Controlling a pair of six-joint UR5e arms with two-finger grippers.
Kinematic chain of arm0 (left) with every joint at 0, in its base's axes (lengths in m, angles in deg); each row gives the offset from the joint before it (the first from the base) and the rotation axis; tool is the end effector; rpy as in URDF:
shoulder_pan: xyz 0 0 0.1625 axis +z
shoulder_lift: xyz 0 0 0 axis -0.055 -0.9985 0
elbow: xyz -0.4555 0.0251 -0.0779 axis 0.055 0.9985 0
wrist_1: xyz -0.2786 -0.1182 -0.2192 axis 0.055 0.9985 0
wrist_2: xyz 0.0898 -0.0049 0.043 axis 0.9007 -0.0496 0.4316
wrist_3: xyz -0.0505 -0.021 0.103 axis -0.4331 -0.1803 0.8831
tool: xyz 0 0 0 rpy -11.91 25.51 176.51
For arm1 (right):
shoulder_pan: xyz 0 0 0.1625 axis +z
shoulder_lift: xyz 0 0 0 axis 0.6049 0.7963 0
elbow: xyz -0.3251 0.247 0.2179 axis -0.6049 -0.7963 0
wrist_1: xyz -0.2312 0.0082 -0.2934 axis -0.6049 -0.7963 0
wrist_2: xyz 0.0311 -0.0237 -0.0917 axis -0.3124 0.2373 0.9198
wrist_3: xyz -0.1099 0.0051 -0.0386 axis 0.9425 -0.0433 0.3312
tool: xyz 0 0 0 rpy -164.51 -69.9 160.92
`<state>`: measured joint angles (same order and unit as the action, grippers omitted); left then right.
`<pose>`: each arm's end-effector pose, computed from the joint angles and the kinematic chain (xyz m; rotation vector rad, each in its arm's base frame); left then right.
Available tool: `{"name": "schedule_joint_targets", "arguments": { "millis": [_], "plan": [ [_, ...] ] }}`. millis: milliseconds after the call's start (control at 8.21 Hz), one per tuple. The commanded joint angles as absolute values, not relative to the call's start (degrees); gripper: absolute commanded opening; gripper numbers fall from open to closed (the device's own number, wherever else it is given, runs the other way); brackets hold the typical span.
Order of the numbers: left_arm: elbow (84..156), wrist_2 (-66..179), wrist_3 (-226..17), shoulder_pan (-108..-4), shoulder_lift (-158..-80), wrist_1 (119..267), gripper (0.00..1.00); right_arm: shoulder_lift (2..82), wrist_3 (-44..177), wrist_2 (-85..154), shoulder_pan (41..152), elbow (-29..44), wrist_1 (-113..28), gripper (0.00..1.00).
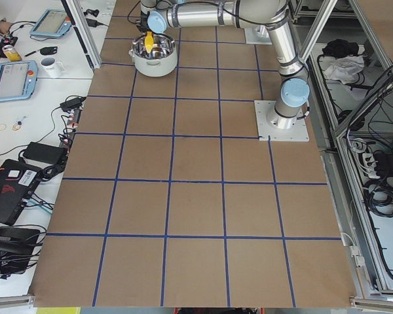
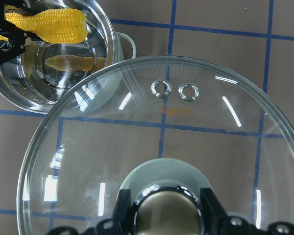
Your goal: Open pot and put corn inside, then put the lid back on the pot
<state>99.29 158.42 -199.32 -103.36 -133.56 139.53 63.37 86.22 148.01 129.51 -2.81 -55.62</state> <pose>-0.3515 -0.6468 0.3734 2.0561 -1.9862 -0.0692 0.1504 -0.4435 0.5794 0.1570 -3.1200 0.2372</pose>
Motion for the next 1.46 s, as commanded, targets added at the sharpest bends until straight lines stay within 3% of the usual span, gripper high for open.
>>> {"name": "schedule_joint_targets", "arguments": {
  "millis": [0,122,365,487,852,1096,1339],
  "plan": [
    [99.3,158.3,-199.4,-103.4,-134.5,139.4,0.0,63.4,86.2,148.0,129.6,-2.8,-55.7,0.39],
    [99.3,158.3,-199.4,-103.4,-134.6,139.4,0.0,63.4,86.2,148.0,129.5,-2.8,-55.7,0.39],
    [99.4,158.5,-199.4,-103.4,-134.7,139.4,0.22,63.4,86.2,148.0,129.6,-2.8,-55.7,0.39],
    [99.4,158.6,-199.4,-103.4,-134.7,139.3,0.28,63.4,86.2,148.0,129.5,-2.8,-55.7,0.39],
    [99.4,158.7,-199.8,-103.4,-134.5,139.2,0.89,63.4,86.2,147.5,129.6,-2.8,-55.8,0.39],
    [99.4,158.7,-200.0,-103.5,-134.4,139.2,1.0,63.4,86.2,147.5,129.6,-2.8,-55.8,0.39],
    [99.2,158.7,-199.8,-103.4,-133.4,139.3,1.0,63.4,86.2,147.5,129.6,-2.8,-56.0,0.39]
  ]
}}
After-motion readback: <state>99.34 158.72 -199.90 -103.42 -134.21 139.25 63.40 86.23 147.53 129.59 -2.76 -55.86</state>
